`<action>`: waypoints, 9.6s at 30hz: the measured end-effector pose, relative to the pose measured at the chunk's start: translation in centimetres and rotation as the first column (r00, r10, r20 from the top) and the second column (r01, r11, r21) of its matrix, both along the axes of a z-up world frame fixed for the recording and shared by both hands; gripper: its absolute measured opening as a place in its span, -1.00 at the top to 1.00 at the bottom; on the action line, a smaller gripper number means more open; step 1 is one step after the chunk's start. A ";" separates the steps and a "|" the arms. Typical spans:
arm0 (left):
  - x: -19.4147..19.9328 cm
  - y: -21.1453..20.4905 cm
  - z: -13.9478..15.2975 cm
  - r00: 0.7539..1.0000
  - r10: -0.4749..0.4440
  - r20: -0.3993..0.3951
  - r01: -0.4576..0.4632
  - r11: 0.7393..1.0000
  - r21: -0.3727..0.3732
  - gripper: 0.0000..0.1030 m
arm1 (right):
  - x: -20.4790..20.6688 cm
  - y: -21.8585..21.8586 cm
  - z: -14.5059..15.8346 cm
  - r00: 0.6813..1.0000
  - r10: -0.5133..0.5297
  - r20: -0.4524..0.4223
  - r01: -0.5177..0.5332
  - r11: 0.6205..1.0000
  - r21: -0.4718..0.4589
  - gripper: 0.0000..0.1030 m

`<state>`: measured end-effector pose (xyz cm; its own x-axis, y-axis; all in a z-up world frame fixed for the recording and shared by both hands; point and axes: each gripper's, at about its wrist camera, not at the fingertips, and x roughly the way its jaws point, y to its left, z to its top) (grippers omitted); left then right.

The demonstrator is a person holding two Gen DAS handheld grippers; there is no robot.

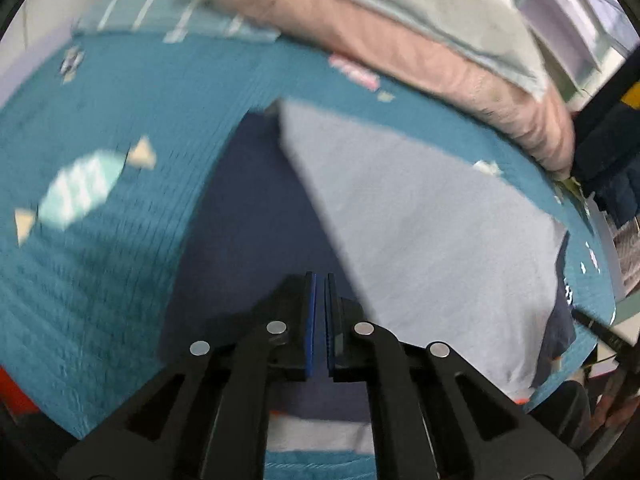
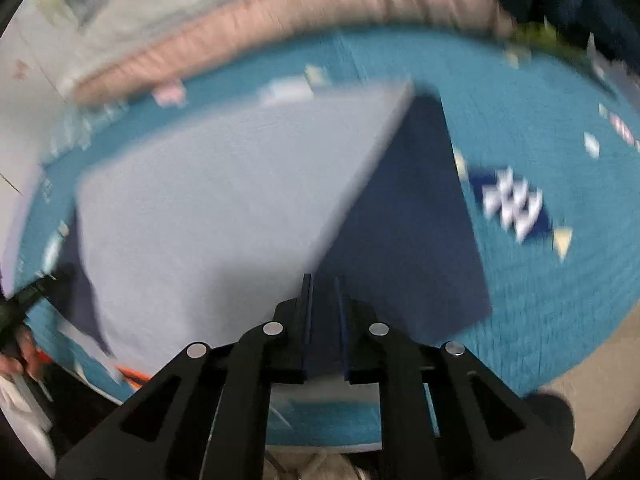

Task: Fold large clothes

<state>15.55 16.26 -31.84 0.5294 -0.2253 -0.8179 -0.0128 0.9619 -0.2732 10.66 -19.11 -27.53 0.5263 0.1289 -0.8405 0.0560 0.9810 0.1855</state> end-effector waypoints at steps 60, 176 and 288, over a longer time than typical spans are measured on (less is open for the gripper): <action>-2.6 -7.6 1.7 0.988 -0.157 0.015 0.147 0.954 0.259 -0.59 | -1.7 -13.4 -8.8 0.938 -0.081 -0.337 0.289 0.718 0.633 -0.81; -5.5 -18.5 -4.8 0.951 -0.150 -0.272 0.178 0.981 0.081 0.98 | 2.7 -1.0 4.0 1.000 0.011 0.016 -0.017 0.875 0.484 0.74; 14.7 -2.5 -2.8 0.985 -0.156 0.074 0.151 0.987 0.062 0.95 | 18.1 16.8 -8.1 0.963 0.232 0.137 -0.239 0.970 0.041 1.00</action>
<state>30.24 13.74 -34.67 0.5551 -0.2638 -0.7889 0.1554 0.9646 -0.2132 28.73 -2.27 -35.63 0.5795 0.3080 -0.7545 -0.2038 0.9512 0.2318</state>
